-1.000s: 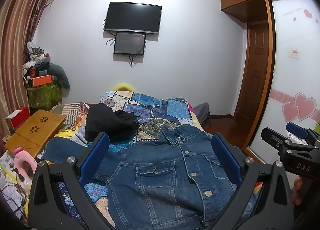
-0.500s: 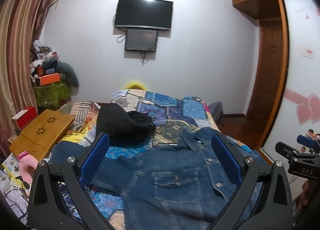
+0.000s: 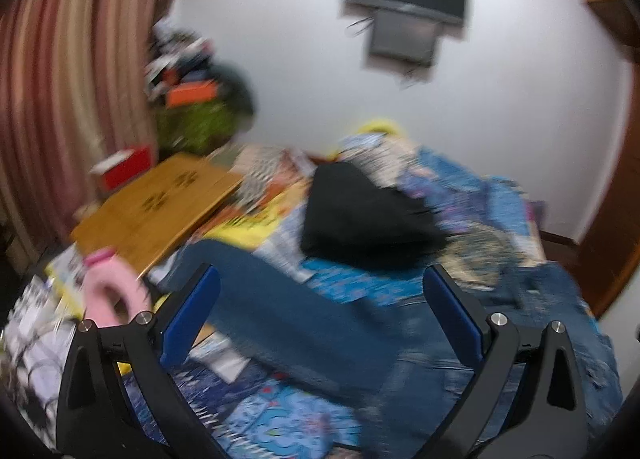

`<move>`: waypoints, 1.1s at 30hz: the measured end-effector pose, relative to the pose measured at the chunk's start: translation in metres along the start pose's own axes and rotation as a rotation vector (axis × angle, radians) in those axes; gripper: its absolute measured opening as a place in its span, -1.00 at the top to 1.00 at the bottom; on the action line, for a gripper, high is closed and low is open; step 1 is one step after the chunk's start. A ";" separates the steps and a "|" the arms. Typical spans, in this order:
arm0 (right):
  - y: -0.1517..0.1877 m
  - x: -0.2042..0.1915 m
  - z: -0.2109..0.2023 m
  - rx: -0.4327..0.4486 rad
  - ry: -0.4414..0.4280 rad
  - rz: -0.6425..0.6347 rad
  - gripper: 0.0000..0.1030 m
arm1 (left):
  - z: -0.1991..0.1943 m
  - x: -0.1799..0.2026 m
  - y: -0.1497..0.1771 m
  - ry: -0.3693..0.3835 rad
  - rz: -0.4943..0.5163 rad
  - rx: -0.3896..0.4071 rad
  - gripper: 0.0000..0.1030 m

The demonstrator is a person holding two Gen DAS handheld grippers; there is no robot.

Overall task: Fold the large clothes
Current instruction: 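Reach down and grasp the denim sleeve cuff with the left gripper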

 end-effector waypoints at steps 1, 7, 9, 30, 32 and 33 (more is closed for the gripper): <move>0.000 -0.001 0.005 -0.012 0.003 -0.007 -1.00 | 0.012 -0.009 0.004 -0.022 -0.024 -0.033 -0.99; 0.000 -0.006 0.027 -0.068 -0.007 -0.012 -1.00 | 0.072 -0.055 0.039 -0.047 -0.113 -0.230 -0.99; 0.000 -0.008 0.032 -0.081 -0.005 -0.017 -1.00 | 0.091 -0.067 0.055 -0.019 -0.164 -0.304 -0.98; -0.009 -0.019 0.051 -0.115 0.005 -0.054 -1.00 | 0.188 -0.091 0.130 0.159 -0.503 -0.593 0.19; -0.010 -0.017 0.050 -0.110 0.006 -0.052 -1.00 | 0.188 -0.090 0.124 0.148 -0.471 -0.579 0.56; -0.011 -0.017 0.049 -0.108 0.007 -0.052 -1.00 | 0.186 -0.088 0.119 0.152 -0.457 -0.568 0.63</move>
Point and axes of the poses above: each gripper's, at about its wrist camera, not at the fingertips, and z roughly the way its jaws point, x to its right, y to its underside, the point moved 6 cm from there along z, roughly the way its jaws point, and after that the axes turned 2 degrees about y, right-handed, at the moved point
